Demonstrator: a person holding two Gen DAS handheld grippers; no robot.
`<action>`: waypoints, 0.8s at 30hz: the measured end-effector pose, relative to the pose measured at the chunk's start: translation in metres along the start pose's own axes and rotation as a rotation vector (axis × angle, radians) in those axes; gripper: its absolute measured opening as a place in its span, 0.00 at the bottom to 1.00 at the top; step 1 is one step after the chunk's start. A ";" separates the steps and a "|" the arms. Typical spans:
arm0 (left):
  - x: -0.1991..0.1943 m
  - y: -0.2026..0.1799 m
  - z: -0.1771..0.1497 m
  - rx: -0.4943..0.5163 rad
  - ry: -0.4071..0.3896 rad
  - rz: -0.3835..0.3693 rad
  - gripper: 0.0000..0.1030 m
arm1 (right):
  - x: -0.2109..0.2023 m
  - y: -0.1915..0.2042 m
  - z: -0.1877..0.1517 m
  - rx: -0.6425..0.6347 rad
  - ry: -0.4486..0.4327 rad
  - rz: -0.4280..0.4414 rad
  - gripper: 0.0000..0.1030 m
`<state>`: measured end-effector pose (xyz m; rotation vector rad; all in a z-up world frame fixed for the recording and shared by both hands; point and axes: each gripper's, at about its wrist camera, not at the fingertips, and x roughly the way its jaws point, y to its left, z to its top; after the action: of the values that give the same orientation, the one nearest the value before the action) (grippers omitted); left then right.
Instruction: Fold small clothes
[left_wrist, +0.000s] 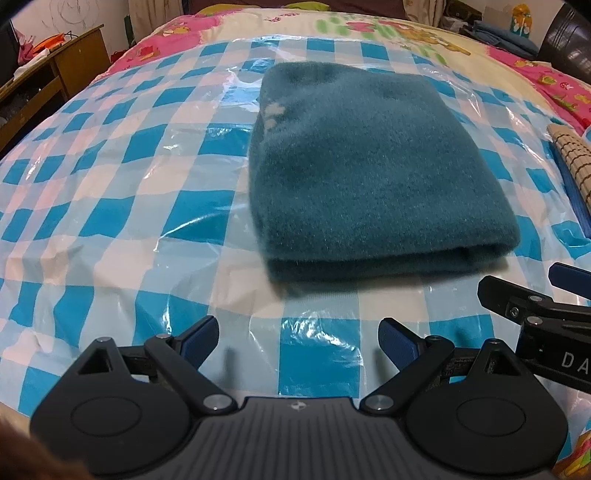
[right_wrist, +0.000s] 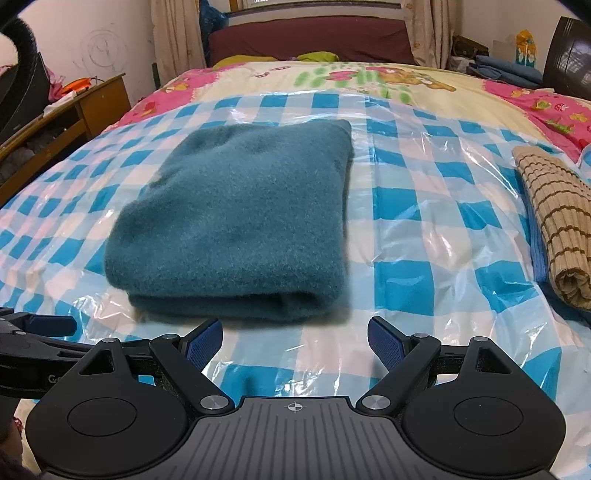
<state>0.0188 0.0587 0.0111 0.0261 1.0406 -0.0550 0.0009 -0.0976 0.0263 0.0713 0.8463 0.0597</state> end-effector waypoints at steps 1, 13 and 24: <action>0.000 0.000 -0.001 -0.001 0.002 0.000 0.95 | 0.000 0.000 -0.001 0.000 0.001 0.000 0.85; -0.001 0.003 -0.002 -0.019 -0.002 -0.007 0.95 | 0.000 0.002 -0.003 -0.003 0.005 -0.002 0.85; -0.001 0.002 -0.003 -0.013 -0.005 0.000 0.95 | 0.000 0.001 -0.003 0.001 0.005 0.000 0.85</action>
<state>0.0158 0.0604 0.0104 0.0138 1.0361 -0.0484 -0.0017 -0.0964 0.0242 0.0718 0.8513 0.0595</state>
